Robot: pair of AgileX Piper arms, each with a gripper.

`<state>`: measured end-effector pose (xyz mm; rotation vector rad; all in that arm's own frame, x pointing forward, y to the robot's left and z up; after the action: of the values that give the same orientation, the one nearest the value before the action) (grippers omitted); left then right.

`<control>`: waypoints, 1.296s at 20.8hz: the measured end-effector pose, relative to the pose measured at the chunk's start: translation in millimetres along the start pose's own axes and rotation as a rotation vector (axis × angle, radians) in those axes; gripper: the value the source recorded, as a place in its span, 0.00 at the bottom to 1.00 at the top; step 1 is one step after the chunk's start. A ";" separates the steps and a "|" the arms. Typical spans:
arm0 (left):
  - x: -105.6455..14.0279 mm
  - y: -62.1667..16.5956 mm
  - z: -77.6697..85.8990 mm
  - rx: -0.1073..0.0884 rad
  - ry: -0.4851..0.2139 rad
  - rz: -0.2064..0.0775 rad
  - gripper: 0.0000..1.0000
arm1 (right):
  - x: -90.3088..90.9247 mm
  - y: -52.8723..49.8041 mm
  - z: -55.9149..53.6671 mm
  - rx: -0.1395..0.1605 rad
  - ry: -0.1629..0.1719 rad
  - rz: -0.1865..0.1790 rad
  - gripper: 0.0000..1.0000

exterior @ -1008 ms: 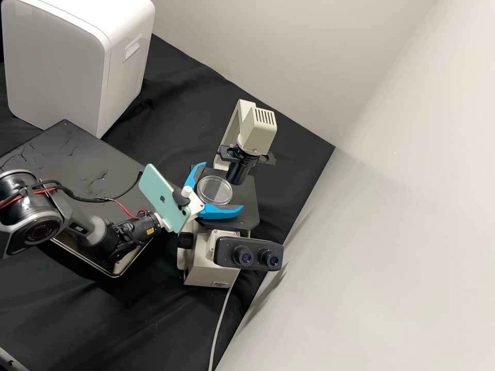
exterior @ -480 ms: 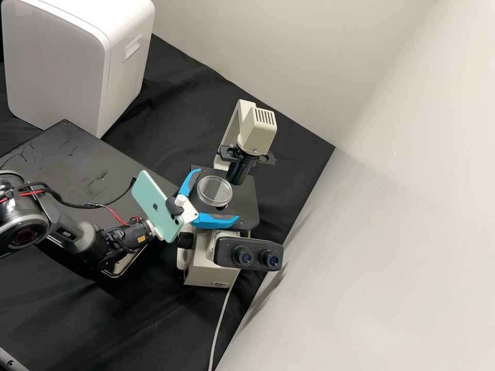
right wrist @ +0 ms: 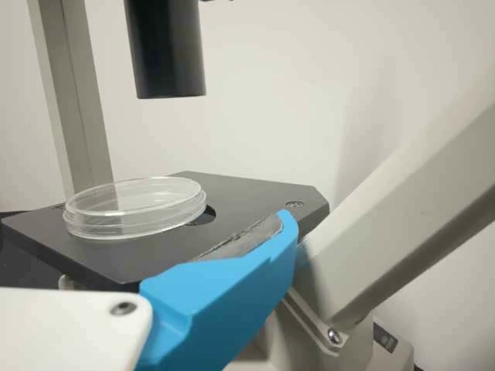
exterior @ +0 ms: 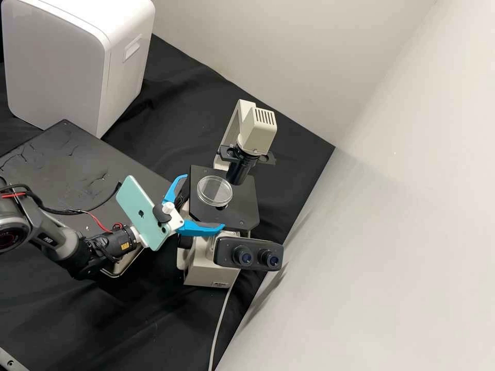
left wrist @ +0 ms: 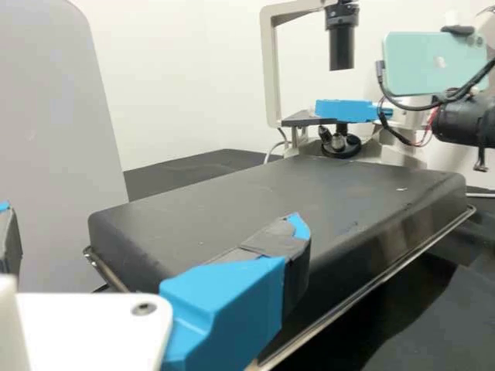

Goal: Place the petri dish on the microscope

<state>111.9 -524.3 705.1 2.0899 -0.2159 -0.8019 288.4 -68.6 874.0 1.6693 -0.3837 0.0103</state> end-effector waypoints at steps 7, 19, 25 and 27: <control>0.6 0.5 -2.7 0.000 0.016 0.003 1.00 | -12.2 -5.3 -5.1 0.000 0.015 -0.018 1.00; 0.6 0.5 -2.7 0.000 0.016 0.003 1.00 | -48.2 -8.1 -12.8 0.000 0.043 -0.031 1.00; -0.3 -0.2 1.1 0.002 -0.007 -0.001 1.00 | -60.9 -7.5 -16.0 0.039 0.029 0.015 1.00; -0.8 -0.7 2.4 0.013 -0.008 -0.004 1.00 | -65.7 -7.8 -16.1 0.083 0.029 0.010 1.00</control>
<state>109.7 -525.1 704.0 2.0999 -0.2222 -0.8135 231.9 -36.4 853.8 1.7477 -0.3744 0.0590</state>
